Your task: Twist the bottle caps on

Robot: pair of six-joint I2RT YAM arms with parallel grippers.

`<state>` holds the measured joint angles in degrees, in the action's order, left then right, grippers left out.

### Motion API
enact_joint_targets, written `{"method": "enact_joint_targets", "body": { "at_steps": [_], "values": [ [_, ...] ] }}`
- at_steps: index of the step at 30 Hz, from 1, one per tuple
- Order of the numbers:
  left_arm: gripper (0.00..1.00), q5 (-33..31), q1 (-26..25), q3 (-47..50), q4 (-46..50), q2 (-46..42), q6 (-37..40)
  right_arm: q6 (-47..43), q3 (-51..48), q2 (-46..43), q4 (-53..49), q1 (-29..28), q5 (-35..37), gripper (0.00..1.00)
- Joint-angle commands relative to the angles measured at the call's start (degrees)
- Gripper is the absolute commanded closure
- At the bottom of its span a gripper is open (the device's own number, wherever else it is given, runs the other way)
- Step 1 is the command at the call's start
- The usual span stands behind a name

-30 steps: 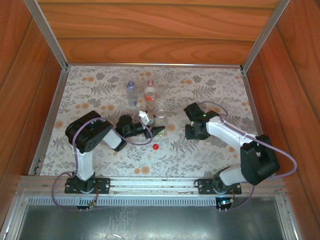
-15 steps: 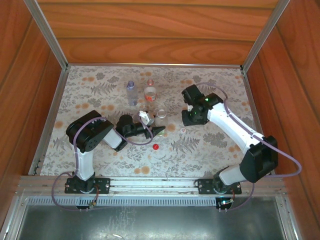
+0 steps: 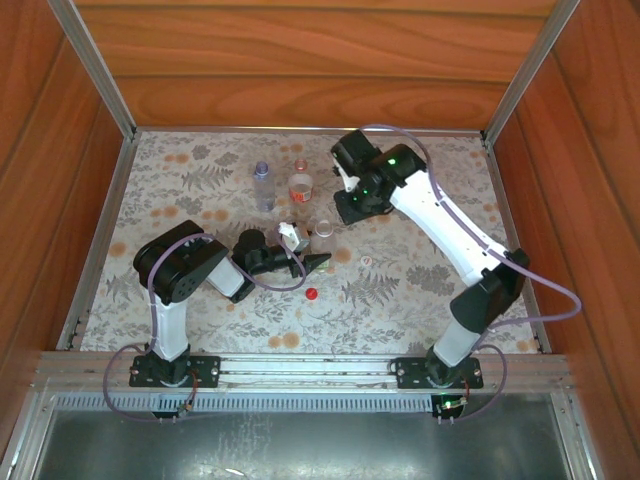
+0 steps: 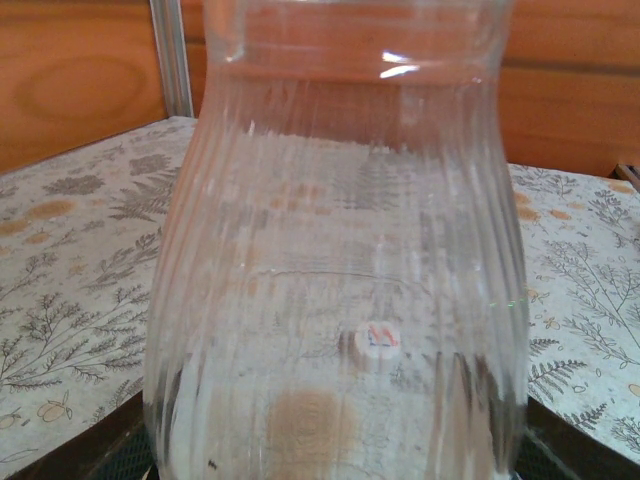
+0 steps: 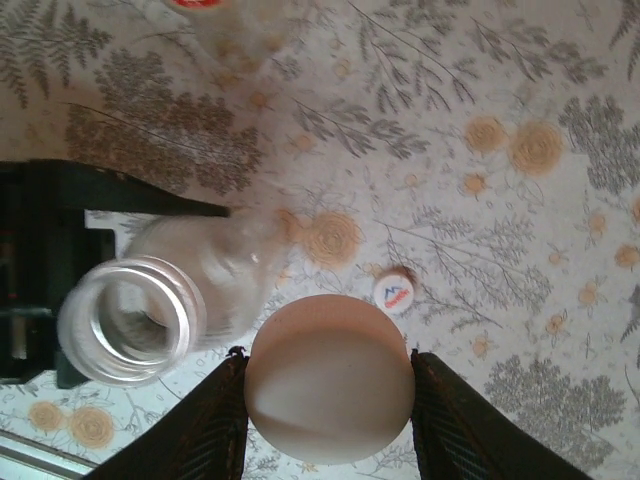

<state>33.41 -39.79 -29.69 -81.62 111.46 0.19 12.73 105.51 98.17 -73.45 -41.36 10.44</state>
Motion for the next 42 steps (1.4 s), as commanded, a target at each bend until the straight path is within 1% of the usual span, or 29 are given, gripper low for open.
{"method": "enact_joint_targets", "body": {
  "at_steps": [1,4,8,21,32,42],
  "values": [
    [0.37,1.5,0.1,-0.5,0.5,1.7,0.9,-2.4,6.0,3.6,-6.2,-2.4,0.3,0.55],
    [0.37,1.5,0.1,-0.5,0.5,1.8,1.0,-2.9,10.2,6.5,-7.6,-4.1,-0.2,0.55],
    [0.37,1.6,0.1,-0.5,0.5,2.0,1.1,-3.2,11.9,8.4,-8.0,-5.4,-1.5,0.55],
    [0.37,1.8,0.1,-0.9,0.5,2.6,1.2,-3.1,10.3,10.1,-7.1,-6.7,-4.0,0.55],
    [0.37,1.7,0.1,-0.7,0.5,2.4,1.0,-3.1,7.3,10.0,-5.4,-6.7,-3.6,0.55],
    [0.37,1.7,0.1,-0.6,0.5,2.3,1.1,-3.2,8.5,11.2,-5.5,-6.7,-3.1,0.56]
  ]
}}
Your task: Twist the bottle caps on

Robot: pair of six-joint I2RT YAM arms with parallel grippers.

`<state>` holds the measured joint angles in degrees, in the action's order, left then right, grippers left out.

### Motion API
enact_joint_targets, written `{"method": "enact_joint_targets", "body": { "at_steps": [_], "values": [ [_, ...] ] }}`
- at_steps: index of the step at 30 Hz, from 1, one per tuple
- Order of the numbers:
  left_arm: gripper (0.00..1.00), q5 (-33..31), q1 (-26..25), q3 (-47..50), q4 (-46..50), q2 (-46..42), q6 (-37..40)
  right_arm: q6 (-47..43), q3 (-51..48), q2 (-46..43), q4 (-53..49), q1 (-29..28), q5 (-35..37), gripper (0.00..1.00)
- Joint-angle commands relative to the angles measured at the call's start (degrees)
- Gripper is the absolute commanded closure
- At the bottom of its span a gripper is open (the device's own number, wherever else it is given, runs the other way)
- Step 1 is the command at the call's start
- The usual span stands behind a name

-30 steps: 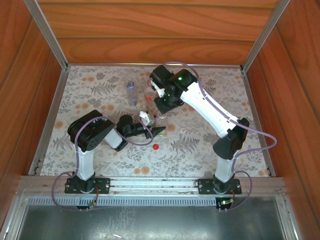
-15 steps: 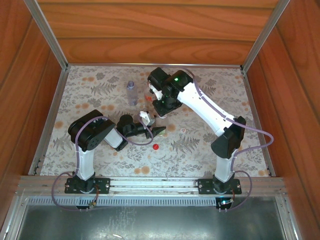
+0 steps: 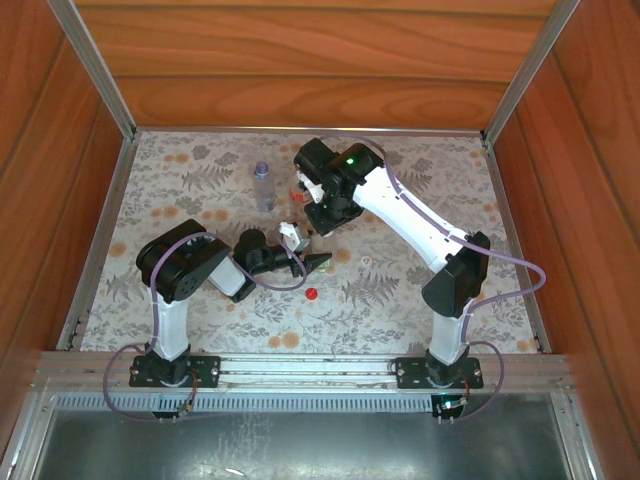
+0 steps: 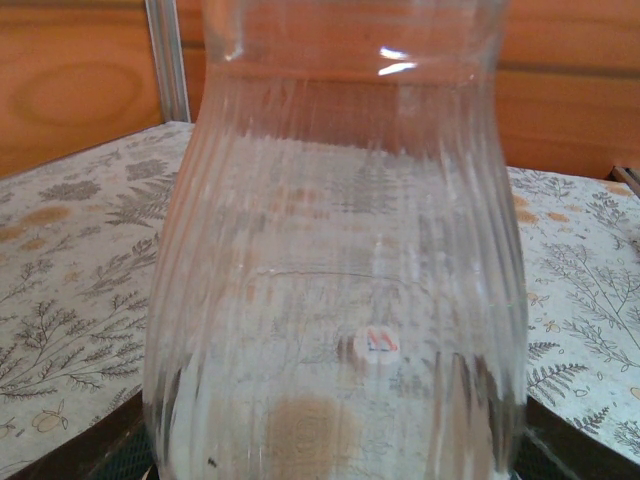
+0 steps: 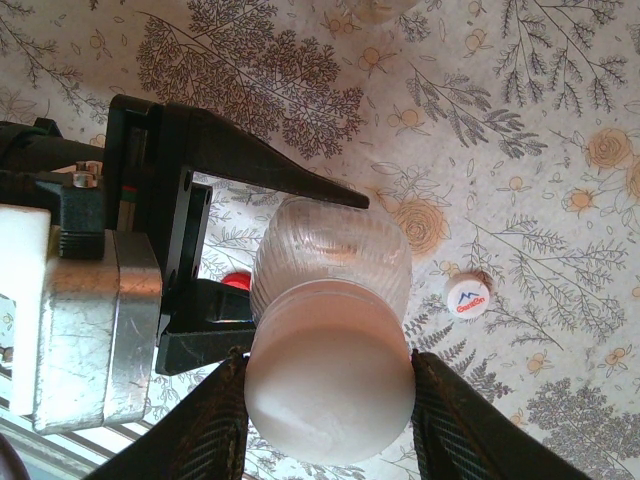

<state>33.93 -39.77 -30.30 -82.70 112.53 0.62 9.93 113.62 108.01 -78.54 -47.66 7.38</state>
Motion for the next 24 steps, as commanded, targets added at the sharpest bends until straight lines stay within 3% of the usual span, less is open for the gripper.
{"method": "enact_joint_targets", "body": {
  "at_steps": [1,8,16,24],
  "values": [
    [0.37,1.2,0.1,0.1,1.6,1.2,0.7,-0.4,0.3,1.5,-0.6,-0.4,0.1,0.56],
    [0.37,1.1,0.1,0.0,1.7,1.1,0.7,0.0,0.6,1.5,-1.2,-0.4,0.2,0.53],
    [0.37,0.8,0.1,0.4,1.7,1.3,0.7,0.6,-0.6,-2.3,2.1,-0.5,-0.4,0.32],
    [0.38,0.4,0.1,0.0,1.7,0.9,-0.6,2.8,-15.1,-16.7,19.4,-0.4,0.2,0.30]
  ]
}}
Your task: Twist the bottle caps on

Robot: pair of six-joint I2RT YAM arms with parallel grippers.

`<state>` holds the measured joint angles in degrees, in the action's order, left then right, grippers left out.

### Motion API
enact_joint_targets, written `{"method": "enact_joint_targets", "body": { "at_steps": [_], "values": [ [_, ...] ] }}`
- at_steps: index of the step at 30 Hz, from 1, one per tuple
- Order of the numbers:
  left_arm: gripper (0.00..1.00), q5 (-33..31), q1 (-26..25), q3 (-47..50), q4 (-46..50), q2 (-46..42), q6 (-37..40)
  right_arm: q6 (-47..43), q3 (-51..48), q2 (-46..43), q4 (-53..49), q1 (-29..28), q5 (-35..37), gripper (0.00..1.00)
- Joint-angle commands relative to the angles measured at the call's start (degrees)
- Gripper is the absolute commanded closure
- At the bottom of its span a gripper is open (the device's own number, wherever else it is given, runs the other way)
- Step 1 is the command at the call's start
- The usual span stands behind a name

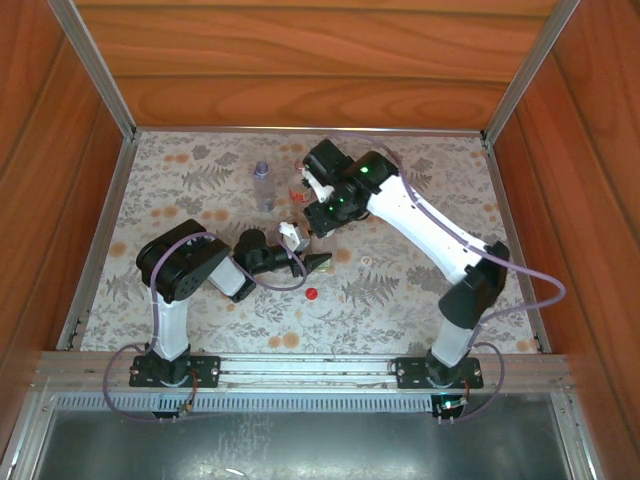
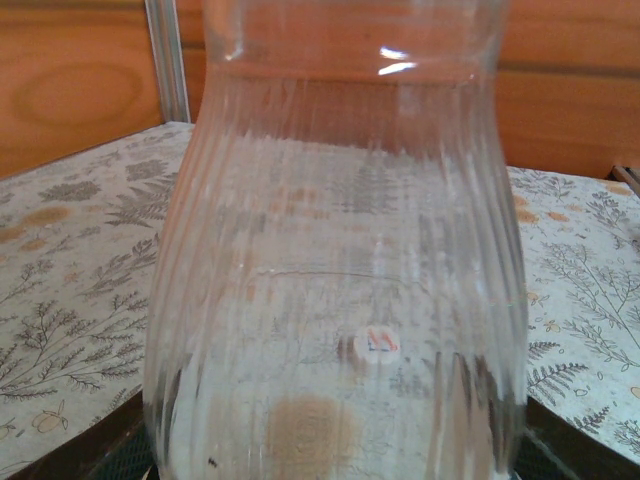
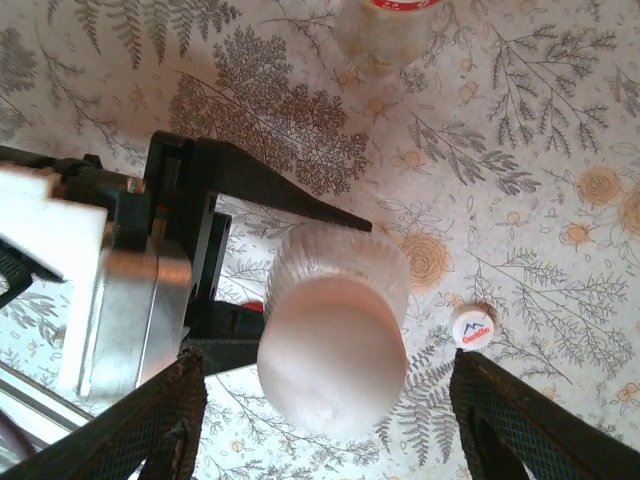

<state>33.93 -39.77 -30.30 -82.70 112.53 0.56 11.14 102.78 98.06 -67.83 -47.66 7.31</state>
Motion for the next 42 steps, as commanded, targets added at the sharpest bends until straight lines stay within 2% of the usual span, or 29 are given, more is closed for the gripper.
{"method": "enact_joint_targets", "body": {
  "at_steps": [1,4,7,14,19,27,31,36,42],
  "values": [
    [0.38,0.5,0.1,-0.3,1.7,1.0,-0.8,1.7,-7.5,-9.5,12.1,0.0,0.1,0.30],
    [0.38,1.6,0.1,-1.0,1.8,1.5,-1.5,0.2,-14.4,-14.8,18.3,1.4,-3.7,0.25],
    [0.38,2.9,0.1,-1.8,1.8,2.1,-1.9,-4.4,-20.5,-18.8,23.4,3.1,-8.3,0.25],
    [0.38,4.8,0.1,-1.8,1.7,1.7,-1.2,-2.6,-27.1,-21.5,28.7,10.5,-17.3,0.45],
    [0.38,4.9,0.1,-1.4,1.8,1.8,-1.1,-0.4,-29.7,-19.9,31.4,13.4,-21.9,0.52],
    [0.38,4.0,0.1,-0.7,1.7,2.7,-1.4,-0.5,-29.7,-15.6,34.6,13.5,-28.4,0.58],
    [0.38,3.7,0.1,-0.5,1.7,2.6,-1.5,-0.9,-29.5,-14.2,34.0,13.5,-28.9,0.66],
    [0.38,2.1,0.1,-0.5,1.7,2.9,-2.0,-0.9,-30.7,-14.6,33.1,13.5,-31.0,0.68],
    [0.38,1.3,0.1,-0.5,1.7,3.7,-2.6,0.2,-33.4,-15.8,32.2,13.5,-31.0,0.77]
  ]
}}
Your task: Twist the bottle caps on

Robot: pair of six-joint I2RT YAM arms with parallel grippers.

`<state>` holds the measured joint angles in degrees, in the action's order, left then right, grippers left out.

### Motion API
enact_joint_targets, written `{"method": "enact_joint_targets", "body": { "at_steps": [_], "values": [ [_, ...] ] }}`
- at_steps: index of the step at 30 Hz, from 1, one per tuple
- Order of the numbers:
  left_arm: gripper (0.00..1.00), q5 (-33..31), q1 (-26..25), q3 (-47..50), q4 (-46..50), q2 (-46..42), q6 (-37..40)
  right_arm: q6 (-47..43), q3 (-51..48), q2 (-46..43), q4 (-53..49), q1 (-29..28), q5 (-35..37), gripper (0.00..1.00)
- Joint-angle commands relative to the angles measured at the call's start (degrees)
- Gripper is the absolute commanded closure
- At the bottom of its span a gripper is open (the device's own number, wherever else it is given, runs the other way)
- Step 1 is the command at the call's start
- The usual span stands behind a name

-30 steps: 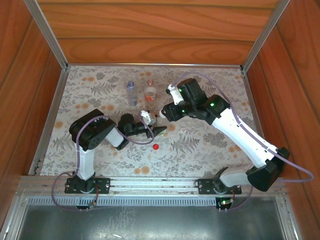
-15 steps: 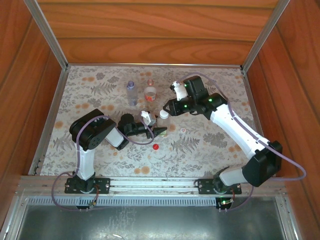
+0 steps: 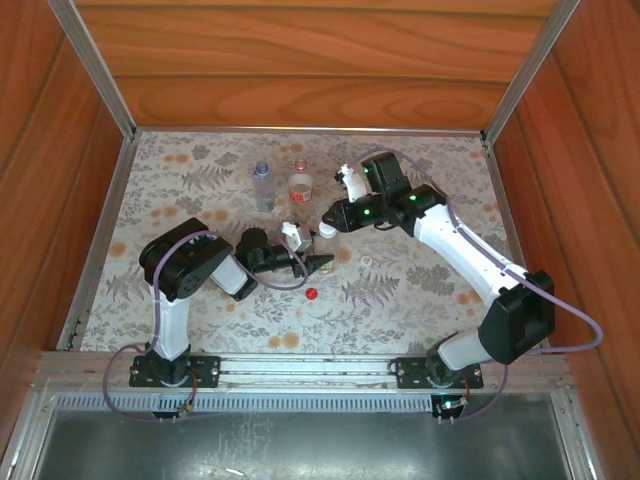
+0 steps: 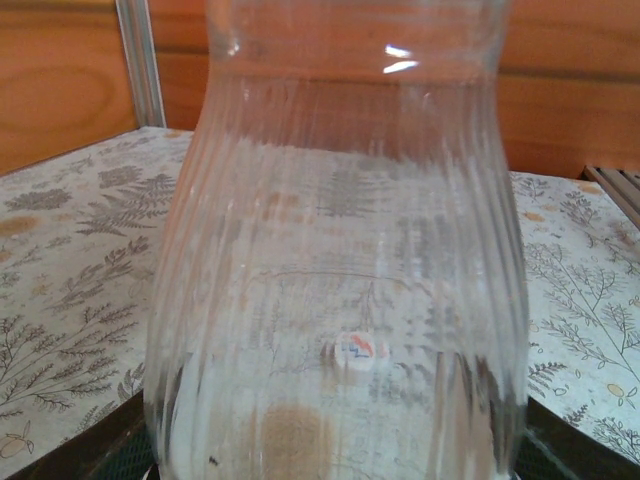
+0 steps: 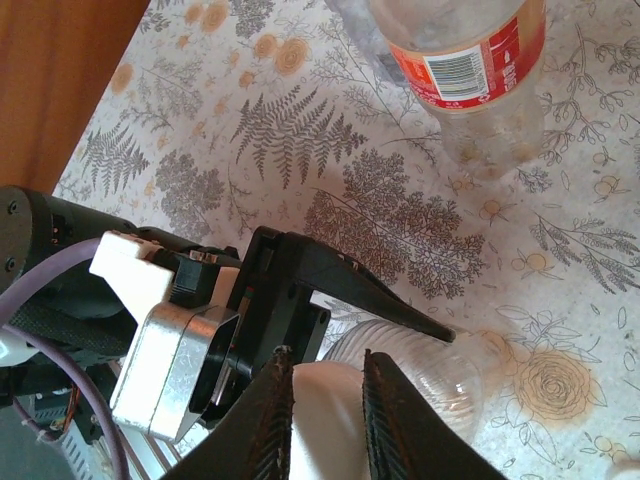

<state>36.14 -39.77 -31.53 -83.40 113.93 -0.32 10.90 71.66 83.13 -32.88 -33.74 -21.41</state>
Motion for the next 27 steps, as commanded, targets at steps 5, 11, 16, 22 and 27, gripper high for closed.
{"method": "enact_joint_targets", "body": {
  "at_steps": [5,11,16,22,27],
  "values": [
    [0.38,-1.7,0.1,0.9,2.3,2.7,-2.3,1.1,-4.5,-2.9,-3.4,-0.4,-1.3,0.81],
    [0.38,-2.4,0.1,0.9,2.3,2.8,-2.1,2.1,-7.3,-6.1,-4.0,-0.5,-2.5,0.83],
    [0.38,-2.4,0.1,0.9,2.3,2.8,-1.5,3.3,-9.0,-9.3,-2.7,-0.4,-4.9,0.83],
    [0.38,-2.4,0.1,1.2,2.3,2.8,-1.3,3.8,-7.3,-9.4,0.0,0.0,-0.8,0.73],
    [0.38,-2.1,0.1,1.2,2.3,2.8,-1.7,3.6,-4.0,-4.5,1.2,1.4,-1.2,0.65]
  ]
}}
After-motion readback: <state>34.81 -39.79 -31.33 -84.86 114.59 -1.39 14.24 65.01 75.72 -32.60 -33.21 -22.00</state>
